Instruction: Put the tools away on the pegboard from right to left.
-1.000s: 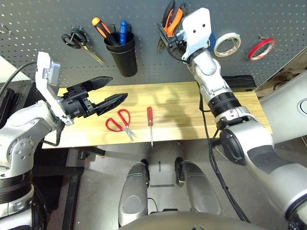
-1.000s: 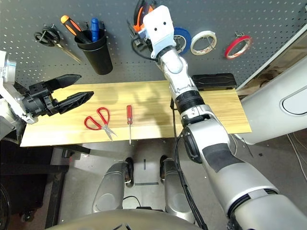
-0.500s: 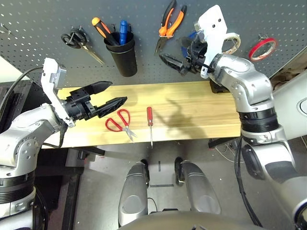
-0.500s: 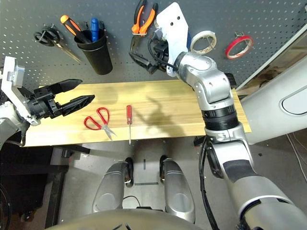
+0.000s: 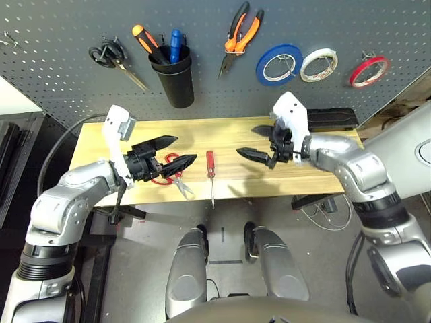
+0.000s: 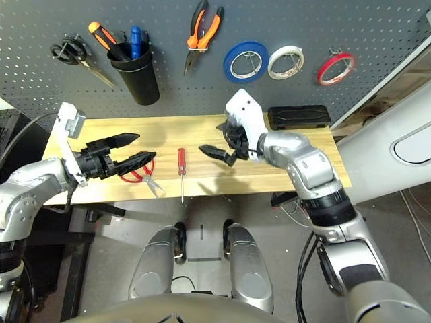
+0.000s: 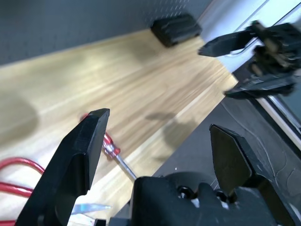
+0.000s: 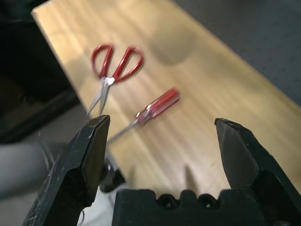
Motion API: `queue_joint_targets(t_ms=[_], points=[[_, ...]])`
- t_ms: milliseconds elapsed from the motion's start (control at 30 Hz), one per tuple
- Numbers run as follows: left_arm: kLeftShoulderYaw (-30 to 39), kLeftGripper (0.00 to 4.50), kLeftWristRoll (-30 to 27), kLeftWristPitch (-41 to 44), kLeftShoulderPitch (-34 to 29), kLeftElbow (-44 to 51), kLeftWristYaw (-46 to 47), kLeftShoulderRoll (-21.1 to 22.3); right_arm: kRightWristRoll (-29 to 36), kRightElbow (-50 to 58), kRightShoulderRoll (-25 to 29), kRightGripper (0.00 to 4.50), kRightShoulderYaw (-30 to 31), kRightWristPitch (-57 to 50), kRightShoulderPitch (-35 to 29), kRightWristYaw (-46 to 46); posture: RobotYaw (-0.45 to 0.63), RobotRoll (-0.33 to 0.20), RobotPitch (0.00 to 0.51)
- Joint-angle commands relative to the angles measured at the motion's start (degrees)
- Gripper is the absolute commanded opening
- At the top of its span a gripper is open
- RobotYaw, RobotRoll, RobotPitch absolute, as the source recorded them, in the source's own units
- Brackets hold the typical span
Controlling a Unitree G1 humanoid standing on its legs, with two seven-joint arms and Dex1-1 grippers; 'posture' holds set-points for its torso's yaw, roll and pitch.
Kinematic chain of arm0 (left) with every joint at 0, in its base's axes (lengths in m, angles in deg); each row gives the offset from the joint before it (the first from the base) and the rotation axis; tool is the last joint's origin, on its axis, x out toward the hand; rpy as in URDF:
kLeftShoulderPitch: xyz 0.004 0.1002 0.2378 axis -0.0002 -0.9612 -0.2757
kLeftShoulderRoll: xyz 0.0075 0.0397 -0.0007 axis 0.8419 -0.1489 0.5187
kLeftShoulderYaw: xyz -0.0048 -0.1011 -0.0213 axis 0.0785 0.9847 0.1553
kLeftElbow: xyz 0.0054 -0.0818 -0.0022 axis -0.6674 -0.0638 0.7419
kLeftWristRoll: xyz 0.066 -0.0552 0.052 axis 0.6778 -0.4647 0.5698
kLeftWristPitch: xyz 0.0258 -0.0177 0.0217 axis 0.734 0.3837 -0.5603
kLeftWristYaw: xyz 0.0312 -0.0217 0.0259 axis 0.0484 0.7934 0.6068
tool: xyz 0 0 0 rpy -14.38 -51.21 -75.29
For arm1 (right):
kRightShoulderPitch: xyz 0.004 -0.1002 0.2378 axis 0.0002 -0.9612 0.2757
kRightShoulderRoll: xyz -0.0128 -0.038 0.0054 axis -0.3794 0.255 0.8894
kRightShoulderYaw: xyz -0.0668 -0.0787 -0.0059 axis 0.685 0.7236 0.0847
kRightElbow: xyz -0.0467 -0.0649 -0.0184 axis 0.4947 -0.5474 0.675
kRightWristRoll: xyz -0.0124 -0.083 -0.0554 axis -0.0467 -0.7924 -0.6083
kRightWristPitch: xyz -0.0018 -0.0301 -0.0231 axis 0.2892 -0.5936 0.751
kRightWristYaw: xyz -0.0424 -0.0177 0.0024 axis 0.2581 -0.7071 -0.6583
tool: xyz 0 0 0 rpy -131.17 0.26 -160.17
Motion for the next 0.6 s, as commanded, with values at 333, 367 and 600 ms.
queue_joint_targets(t_ms=[333,367,600], points=[[-13.85,4.5,11.34,6.36,6.82,-10.0,9.12,-11.87,0.8,-1.57,6.56,4.47,-3.03,16.65,-6.77,11.88,-0.01,0.0,0.202],[-14.4,4.5,12.52,6.08,7.7,-11.97,9.92,-12.96,0.71,-1.88,7.05,4.47,-3.31,17.35,-7.52,12.52,-0.02,0.0,0.205],[-16.24,4.5,20.3,0.96,11.94,-25.02,14.32,-18.84,-1.06,-4.67,9.39,4.47,-3.82,21.88,-11.24,14.27,-0.05,0.0,0.219]])
